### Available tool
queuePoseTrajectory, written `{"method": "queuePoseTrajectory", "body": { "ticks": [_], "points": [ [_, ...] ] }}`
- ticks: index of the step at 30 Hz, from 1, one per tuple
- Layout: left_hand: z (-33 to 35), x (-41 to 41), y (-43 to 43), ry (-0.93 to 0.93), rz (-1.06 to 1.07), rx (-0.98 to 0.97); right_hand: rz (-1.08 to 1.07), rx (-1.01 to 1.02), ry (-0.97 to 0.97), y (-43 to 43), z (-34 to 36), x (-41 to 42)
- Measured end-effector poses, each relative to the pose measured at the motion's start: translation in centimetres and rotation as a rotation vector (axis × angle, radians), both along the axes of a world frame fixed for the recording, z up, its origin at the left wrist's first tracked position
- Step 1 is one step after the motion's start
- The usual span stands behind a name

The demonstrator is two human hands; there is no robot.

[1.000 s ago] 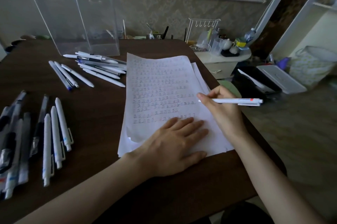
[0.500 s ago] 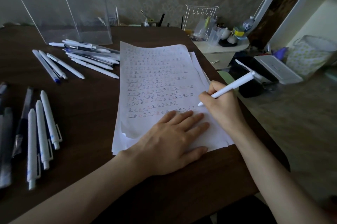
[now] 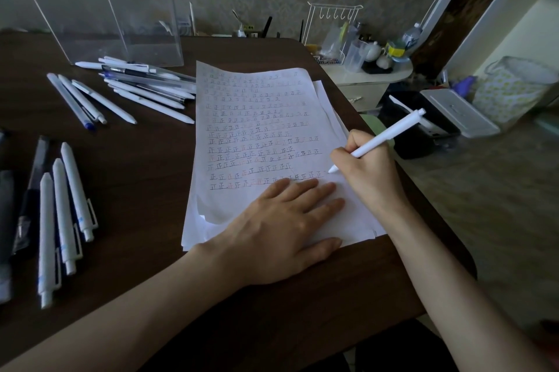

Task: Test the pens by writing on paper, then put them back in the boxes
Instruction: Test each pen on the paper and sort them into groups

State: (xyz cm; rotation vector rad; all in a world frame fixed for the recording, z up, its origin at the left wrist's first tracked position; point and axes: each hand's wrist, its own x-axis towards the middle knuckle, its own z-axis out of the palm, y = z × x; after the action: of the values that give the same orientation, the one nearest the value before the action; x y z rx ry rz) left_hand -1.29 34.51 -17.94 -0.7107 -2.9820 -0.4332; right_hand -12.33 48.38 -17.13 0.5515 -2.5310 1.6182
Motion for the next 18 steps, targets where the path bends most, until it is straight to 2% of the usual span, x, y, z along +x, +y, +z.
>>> {"method": "queuePoseTrajectory", "body": {
  "ticks": [18],
  "points": [
    [-0.15,-0.08,-0.03,0.018,-0.009,0.012,-0.004,0.001,-0.02,0.03,-0.11,0.05]
  ]
}}
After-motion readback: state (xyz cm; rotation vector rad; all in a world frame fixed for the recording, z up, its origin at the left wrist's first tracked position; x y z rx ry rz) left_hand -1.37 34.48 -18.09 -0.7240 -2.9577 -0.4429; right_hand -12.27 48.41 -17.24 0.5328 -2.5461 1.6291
